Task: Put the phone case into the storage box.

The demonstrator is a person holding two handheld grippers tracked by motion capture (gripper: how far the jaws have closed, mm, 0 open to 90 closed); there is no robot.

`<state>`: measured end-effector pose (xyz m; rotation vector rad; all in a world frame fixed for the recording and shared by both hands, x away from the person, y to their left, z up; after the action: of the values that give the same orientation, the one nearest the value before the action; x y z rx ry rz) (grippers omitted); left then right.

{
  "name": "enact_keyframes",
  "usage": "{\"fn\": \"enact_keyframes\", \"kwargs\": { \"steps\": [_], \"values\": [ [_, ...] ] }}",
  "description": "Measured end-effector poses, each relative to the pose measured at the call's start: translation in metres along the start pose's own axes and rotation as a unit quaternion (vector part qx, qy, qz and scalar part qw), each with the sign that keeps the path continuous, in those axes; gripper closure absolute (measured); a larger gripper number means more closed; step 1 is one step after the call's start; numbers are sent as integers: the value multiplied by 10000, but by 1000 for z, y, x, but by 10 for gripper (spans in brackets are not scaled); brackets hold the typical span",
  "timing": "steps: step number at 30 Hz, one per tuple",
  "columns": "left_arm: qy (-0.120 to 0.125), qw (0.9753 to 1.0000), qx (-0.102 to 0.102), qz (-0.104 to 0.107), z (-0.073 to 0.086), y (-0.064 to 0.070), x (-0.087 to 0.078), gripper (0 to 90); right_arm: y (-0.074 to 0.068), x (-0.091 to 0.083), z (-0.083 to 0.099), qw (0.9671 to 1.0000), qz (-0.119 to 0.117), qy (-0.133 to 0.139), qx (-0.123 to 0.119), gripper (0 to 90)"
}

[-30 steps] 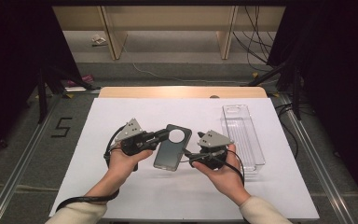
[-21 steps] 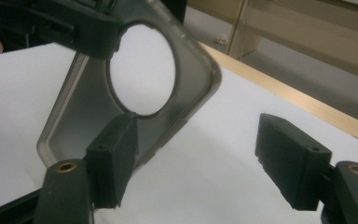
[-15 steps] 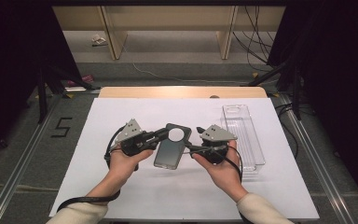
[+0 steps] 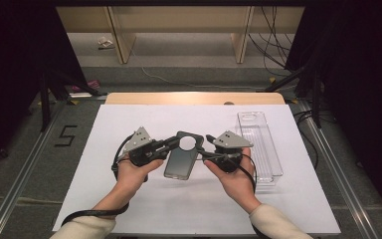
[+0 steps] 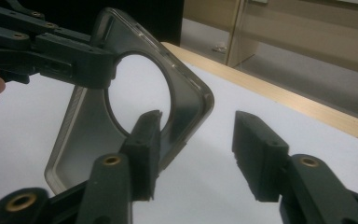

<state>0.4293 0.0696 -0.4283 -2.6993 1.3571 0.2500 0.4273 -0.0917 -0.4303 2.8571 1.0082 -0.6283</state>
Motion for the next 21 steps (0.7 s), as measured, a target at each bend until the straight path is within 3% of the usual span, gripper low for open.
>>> {"fn": "enact_keyframes", "kwargs": {
  "steps": [21],
  "values": [
    [31,10000,15,-56,-1,-1,0,815,0,2,-4,9998,1,36,172,626]
  ]
}}
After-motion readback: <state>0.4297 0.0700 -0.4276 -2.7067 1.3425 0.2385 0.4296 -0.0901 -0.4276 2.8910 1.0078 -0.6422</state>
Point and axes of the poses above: each handheld gripper's, and its own axes: x roughly forward along the jaws, z roughly out of its underside, y roughly to its right, the point moved 7 cm from there along x, roughly forward along the jaws, and after that the axes turned 9 degrees about x, right-handed, at the moved point
